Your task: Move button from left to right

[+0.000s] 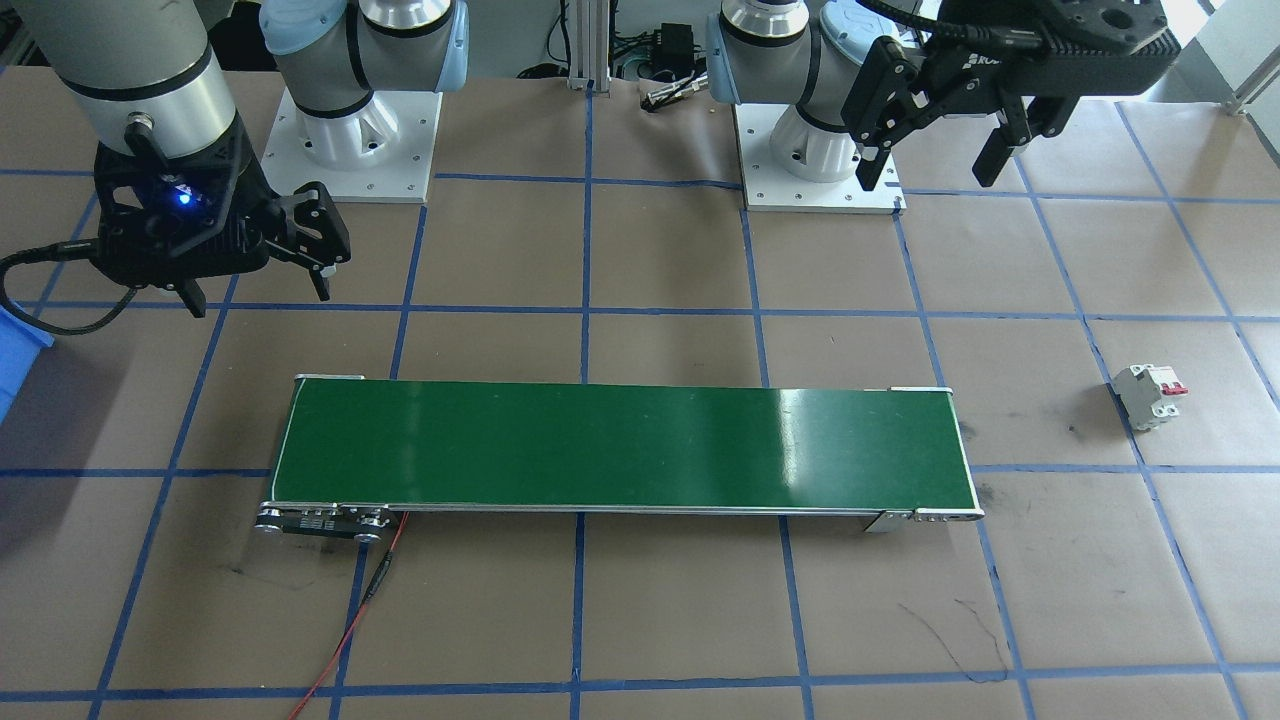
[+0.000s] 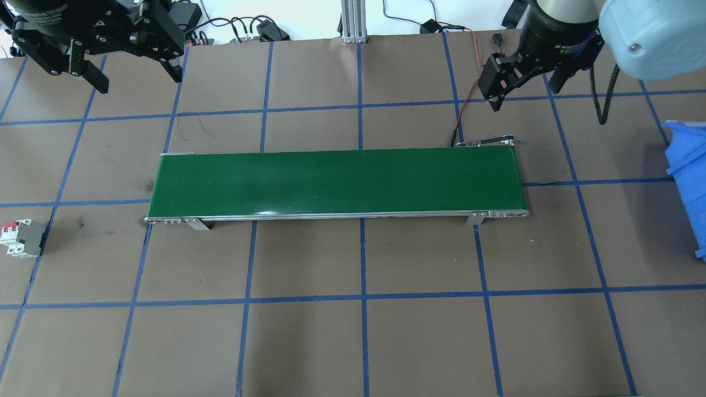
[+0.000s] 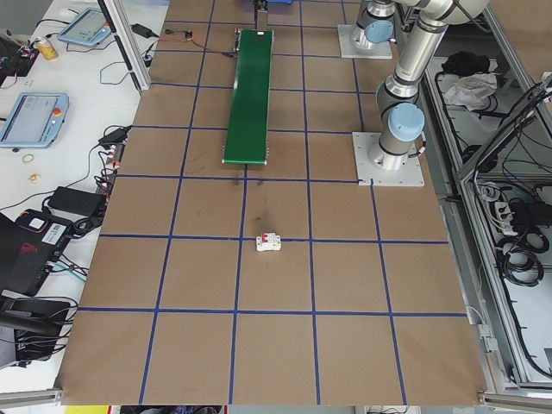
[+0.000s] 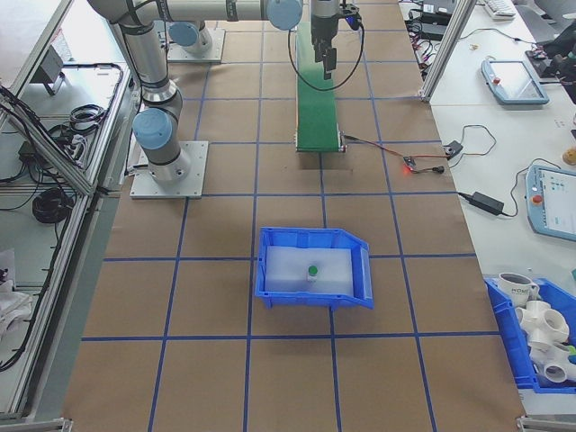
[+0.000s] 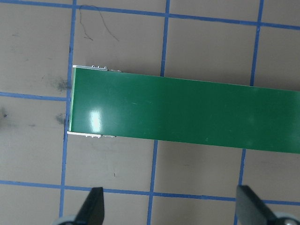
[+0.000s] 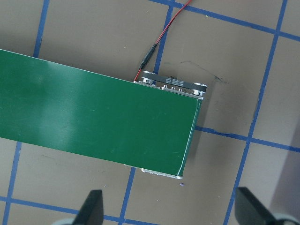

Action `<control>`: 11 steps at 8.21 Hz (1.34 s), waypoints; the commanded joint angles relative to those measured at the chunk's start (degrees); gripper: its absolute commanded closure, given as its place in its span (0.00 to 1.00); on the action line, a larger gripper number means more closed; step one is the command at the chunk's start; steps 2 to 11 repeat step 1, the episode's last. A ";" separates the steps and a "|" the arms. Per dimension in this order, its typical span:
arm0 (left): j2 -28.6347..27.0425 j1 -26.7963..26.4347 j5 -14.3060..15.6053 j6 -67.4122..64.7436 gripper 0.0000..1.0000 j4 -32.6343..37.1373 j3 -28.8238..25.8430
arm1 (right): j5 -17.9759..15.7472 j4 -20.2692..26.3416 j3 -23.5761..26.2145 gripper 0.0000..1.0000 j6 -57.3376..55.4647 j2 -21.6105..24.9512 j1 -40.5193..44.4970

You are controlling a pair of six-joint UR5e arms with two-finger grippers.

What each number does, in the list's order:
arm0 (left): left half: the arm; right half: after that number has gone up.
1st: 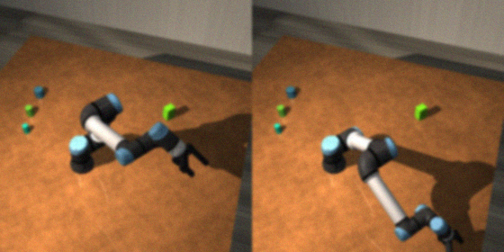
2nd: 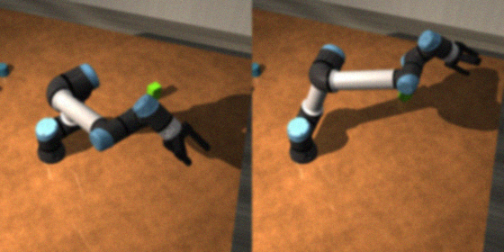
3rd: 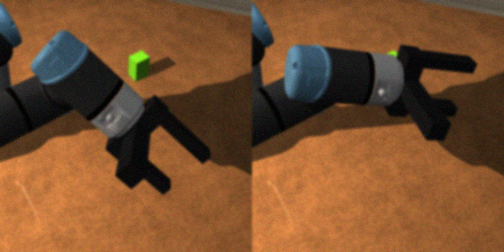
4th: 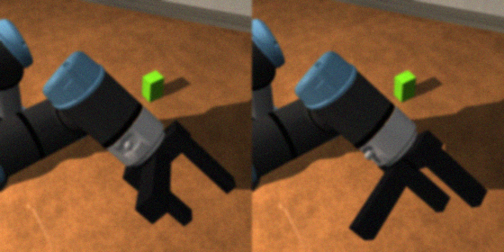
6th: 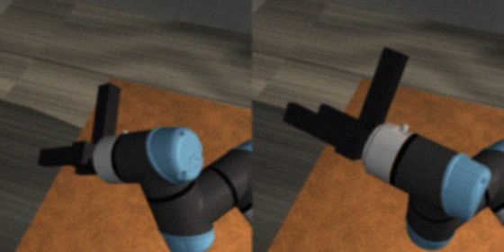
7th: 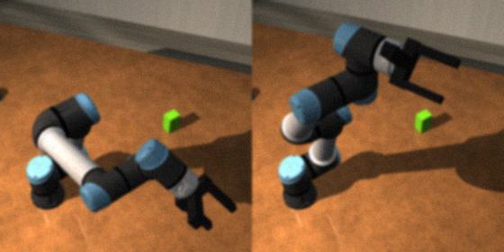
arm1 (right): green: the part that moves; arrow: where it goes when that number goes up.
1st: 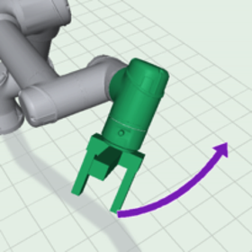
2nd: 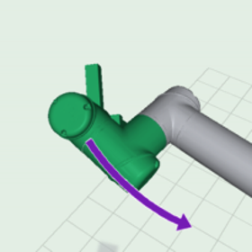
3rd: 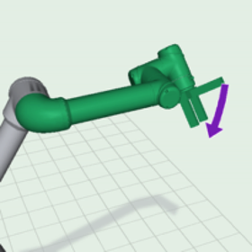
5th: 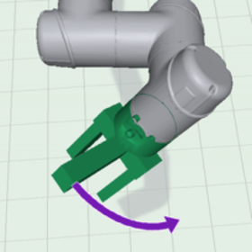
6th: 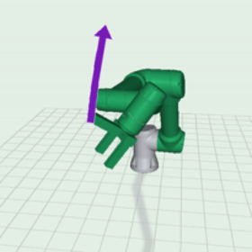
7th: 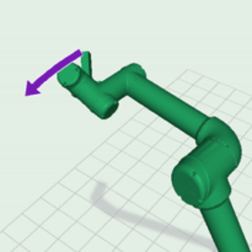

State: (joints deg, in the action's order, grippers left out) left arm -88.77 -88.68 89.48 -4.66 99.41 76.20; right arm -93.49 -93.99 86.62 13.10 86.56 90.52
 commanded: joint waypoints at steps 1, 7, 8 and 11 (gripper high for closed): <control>0.00 0.00 0.08 0.00 0.00 0.00 0.00 | -0.12 0.12 0.13 0.00 0.35 0.01 0.10; 0.00 0.00 0.08 0.00 0.00 0.00 0.00 | -0.12 0.12 0.13 0.00 0.35 0.01 0.10; 0.00 0.00 0.08 0.00 0.00 0.00 0.00 | -0.12 0.12 0.13 0.00 0.35 0.01 0.10; 0.00 0.00 0.08 0.00 0.00 0.00 0.00 | -0.12 0.12 0.13 0.00 0.35 0.01 0.10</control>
